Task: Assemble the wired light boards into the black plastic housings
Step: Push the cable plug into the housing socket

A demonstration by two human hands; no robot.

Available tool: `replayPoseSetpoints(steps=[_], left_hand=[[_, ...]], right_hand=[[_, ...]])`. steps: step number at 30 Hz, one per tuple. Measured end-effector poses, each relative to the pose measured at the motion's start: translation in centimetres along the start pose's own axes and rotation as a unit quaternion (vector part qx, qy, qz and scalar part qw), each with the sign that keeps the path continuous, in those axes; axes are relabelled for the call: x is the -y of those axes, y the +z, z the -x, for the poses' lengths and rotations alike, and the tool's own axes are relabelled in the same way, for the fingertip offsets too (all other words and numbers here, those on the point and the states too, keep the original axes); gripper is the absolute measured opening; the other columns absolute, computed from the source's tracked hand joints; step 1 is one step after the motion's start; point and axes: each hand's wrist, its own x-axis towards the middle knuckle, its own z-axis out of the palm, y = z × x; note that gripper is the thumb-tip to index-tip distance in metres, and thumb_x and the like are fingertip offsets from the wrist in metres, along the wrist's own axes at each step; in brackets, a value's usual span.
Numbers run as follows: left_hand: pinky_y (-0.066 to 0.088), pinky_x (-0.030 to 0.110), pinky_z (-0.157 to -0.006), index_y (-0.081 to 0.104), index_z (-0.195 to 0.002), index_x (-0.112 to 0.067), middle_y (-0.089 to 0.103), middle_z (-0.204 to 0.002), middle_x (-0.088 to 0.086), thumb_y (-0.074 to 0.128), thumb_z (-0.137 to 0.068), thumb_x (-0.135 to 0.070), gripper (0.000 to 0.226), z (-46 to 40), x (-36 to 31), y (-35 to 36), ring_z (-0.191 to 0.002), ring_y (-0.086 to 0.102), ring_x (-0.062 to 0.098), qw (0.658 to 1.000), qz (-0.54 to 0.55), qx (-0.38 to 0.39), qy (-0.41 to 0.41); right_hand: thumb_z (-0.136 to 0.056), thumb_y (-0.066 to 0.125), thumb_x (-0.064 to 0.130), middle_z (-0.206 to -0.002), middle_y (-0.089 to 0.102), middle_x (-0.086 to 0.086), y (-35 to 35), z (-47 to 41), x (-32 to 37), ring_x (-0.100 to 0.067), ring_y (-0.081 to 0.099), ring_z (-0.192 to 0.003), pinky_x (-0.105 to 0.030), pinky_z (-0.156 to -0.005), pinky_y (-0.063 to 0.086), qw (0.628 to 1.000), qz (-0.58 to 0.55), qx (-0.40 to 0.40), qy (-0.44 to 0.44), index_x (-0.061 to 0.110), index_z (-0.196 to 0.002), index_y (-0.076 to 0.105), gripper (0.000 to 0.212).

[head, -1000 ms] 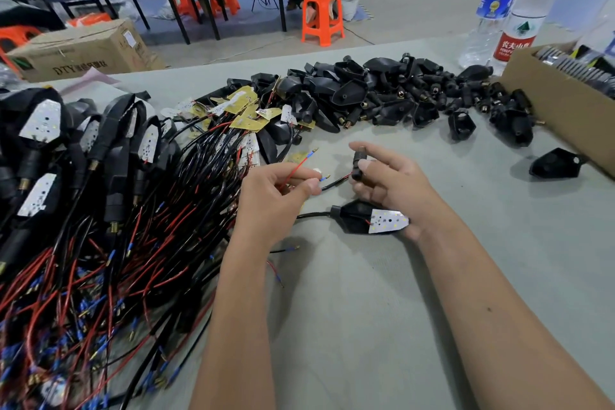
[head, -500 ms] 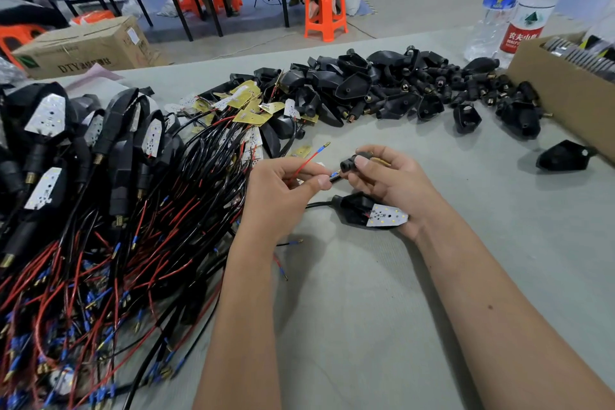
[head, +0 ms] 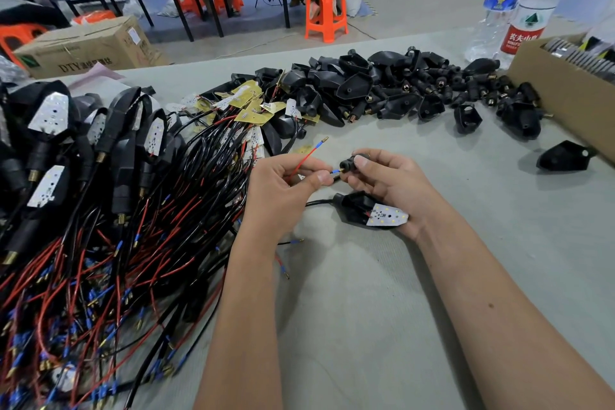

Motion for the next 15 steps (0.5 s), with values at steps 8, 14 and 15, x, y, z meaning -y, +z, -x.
replayPoseSetpoints(steps=[8, 14, 15], left_hand=[[0.043, 0.024, -0.057, 0.079, -0.089, -0.008, 0.077, -0.075, 0.005, 0.074, -0.087, 0.003, 0.013, -0.1, 0.29, 0.0, -0.061, 0.049, 0.022, 1.0, -0.015, -0.015, 0.01], [0.042, 0.036, -0.065, 0.078, -0.09, -0.005, 0.076, -0.078, 0.015, 0.074, -0.087, 0.004, 0.011, -0.15, 0.33, 0.21, -0.065, 0.056, 0.041, 1.0, -0.01, -0.026, 0.006], [0.042, 0.037, -0.065, 0.078, -0.09, -0.006, 0.077, -0.077, 0.013, 0.074, -0.087, 0.003, 0.011, -0.15, 0.37, 0.21, -0.067, 0.058, 0.048, 0.999, -0.011, -0.029, 0.007]], right_hand=[[-0.096, 0.066, 0.004, -0.092, 0.076, -0.015, -0.11, -0.23, -0.13, -0.018, 0.076, -0.077, -0.02, -0.066, 0.058, 1.0, -0.008, 0.003, 0.002, 0.004, -0.104, 0.068, 0.008], [-0.096, 0.067, 0.006, -0.092, 0.076, -0.016, -0.21, -0.27, -0.2, -0.017, 0.076, -0.075, -0.02, -0.064, 0.058, 1.0, -0.01, 0.005, 0.006, 0.006, -0.102, 0.068, 0.007], [-0.096, 0.067, 0.006, -0.093, 0.076, -0.016, -0.22, -0.27, -0.22, -0.017, 0.076, -0.076, -0.02, -0.065, 0.058, 1.0, -0.009, 0.005, 0.005, 0.006, -0.103, 0.068, 0.007]])
